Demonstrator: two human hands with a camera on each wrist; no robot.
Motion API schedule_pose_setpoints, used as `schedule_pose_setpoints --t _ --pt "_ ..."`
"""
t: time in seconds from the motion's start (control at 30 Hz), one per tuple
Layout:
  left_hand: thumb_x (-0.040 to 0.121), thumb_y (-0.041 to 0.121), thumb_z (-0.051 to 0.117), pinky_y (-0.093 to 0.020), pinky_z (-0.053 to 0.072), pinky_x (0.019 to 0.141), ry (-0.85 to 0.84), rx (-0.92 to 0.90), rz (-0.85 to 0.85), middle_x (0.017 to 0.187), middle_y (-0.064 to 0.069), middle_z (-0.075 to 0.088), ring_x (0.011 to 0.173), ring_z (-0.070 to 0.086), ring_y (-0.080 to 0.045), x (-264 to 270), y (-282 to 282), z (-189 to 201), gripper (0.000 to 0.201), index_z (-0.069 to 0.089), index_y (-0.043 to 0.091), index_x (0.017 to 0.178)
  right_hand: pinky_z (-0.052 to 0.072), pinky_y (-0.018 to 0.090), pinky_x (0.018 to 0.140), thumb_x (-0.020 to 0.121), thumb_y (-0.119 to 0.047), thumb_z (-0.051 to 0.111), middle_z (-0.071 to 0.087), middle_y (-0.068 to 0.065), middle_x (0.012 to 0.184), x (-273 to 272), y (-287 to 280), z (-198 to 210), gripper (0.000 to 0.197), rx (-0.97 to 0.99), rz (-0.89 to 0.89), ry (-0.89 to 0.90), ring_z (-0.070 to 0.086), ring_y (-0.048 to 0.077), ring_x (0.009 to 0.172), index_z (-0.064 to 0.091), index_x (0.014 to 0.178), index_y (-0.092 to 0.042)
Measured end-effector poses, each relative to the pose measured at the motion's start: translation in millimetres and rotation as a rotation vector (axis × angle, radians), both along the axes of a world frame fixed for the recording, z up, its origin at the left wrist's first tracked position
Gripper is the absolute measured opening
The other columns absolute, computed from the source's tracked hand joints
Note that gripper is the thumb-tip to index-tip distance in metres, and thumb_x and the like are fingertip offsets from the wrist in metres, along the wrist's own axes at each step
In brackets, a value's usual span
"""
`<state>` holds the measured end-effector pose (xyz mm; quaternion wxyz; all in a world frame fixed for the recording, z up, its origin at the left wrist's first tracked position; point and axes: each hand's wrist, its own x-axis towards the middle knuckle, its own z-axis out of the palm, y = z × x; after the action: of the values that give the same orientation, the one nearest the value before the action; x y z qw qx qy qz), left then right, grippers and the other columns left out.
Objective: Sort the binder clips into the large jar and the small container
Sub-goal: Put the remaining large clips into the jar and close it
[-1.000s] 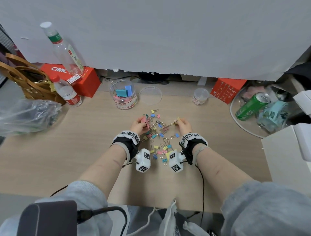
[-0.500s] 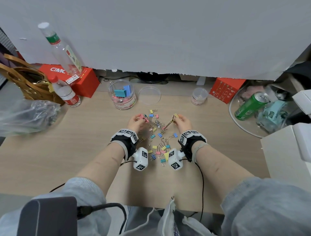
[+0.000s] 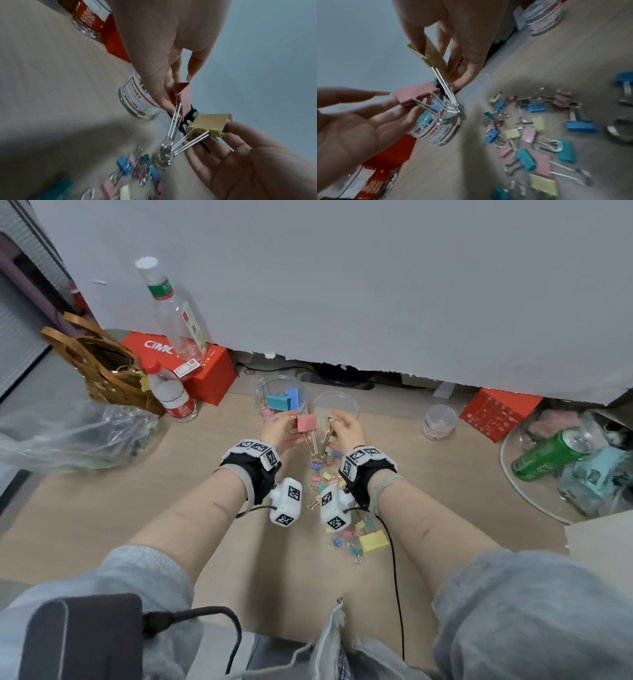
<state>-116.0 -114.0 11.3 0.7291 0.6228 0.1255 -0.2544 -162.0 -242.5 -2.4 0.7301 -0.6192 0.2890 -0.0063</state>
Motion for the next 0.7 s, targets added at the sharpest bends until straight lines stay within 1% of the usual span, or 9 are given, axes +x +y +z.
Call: schedule_pose_setpoints --t 0.07,0.1,0.2,0.33,0.47,0.5,0.57,0.63,0.7 --pt "0.096 0.007 0.039 -0.023 0.055 0.052 0.001 -0.011 0.009 0.093 -0.012 0.058 0.071 0.062 -0.025 16 4 7 0.021 0.052 0.008 0.112 0.05 0.028 0.069 0.094 -0.004 0.041 0.056 0.0 0.087 20 13 6 0.033 0.017 -0.008 -0.002 0.056 0.015 0.074 0.052 0.126 -0.005" --pt "0.096 0.009 0.04 -0.023 0.055 0.051 0.003 -0.031 0.021 0.089 -0.013 0.059 0.062 0.063 -0.021 25 5 11 0.016 0.055 0.009 0.103 0.051 0.032 0.073 0.094 -0.003 0.041 0.058 0.002 0.087 31 19 10 0.033 0.006 -0.009 -0.006 0.056 0.015 0.073 0.054 0.124 -0.005" --pt "0.097 0.011 0.04 -0.019 0.052 0.044 -0.029 -0.012 0.013 0.08 -0.007 0.057 0.051 0.062 -0.012 55 11 23 0.014 0.054 0.01 0.095 0.049 0.043 0.093 0.091 0.001 0.039 0.06 0.007 0.098 65 36 16 0.035 -0.055 -0.032 -0.03 0.057 0.023 0.09 0.06 0.119 -0.005" --pt "0.097 0.013 0.041 -0.019 0.053 0.05 -0.017 -0.02 0.012 0.081 -0.006 0.057 0.066 0.057 -0.017 95 22 31 0.019 0.052 0.016 0.083 0.045 0.033 0.068 0.088 0.008 0.03 0.061 0.008 0.094 104 48 25 0.047 -0.047 -0.069 -0.063 0.052 0.023 0.077 0.064 0.115 -0.01" --pt "0.097 0.009 0.038 -0.024 0.054 0.058 -0.027 0.034 -0.061 0.076 -0.007 0.065 0.055 0.066 -0.013 119 34 19 0.021 0.059 0.008 0.092 0.049 0.013 0.061 0.089 0.012 0.03 0.06 0.014 0.116 122 51 20 0.045 -0.014 -0.053 -0.071 0.057 0.009 0.077 0.059 0.12 -0.004" --pt "0.097 0.009 0.038 -0.026 0.056 0.062 -0.046 0.089 -0.086 0.075 -0.008 0.066 0.058 0.066 -0.017 123 37 14 0.023 0.06 0.004 0.099 0.051 0.011 0.064 0.089 0.011 0.031 0.059 0.013 0.119 123 50 16 0.044 -0.011 -0.048 -0.069 0.059 0.01 0.083 0.059 0.12 -0.003" --pt "0.098 0.016 0.038 -0.033 0.053 0.08 -0.177 0.299 -0.19 0.089 -0.017 0.066 0.076 0.061 -0.023 127 45 3 0.03 0.061 0.0 0.107 0.053 0.015 0.077 0.089 0.009 0.033 0.058 0.012 0.124 123 48 7 0.042 -0.023 -0.043 -0.064 0.061 0.018 0.101 0.061 0.118 -0.004" --pt "0.1 0.022 0.035 -0.026 0.046 0.078 -0.363 0.533 -0.31 0.098 -0.016 0.064 0.079 0.055 -0.019 128 53 -4 0.036 0.065 0.002 0.103 0.051 0.009 0.068 0.09 0.007 0.032 0.056 0.011 0.127 119 48 1 0.043 -0.043 -0.021 -0.032 0.06 0.015 0.096 0.061 0.119 -0.004" --pt "0.1 0.023 0.033 -0.03 0.04 0.078 -0.53 0.723 -0.344 0.1 -0.019 0.062 0.083 0.053 -0.022 129 60 -10 0.039 0.065 0.003 0.091 0.046 0.004 0.059 0.091 0.002 0.034 0.057 0.01 0.121 120 47 -5 0.039 -0.072 -0.001 -0.008 0.056 0.014 0.09 0.061 0.119 -0.004"
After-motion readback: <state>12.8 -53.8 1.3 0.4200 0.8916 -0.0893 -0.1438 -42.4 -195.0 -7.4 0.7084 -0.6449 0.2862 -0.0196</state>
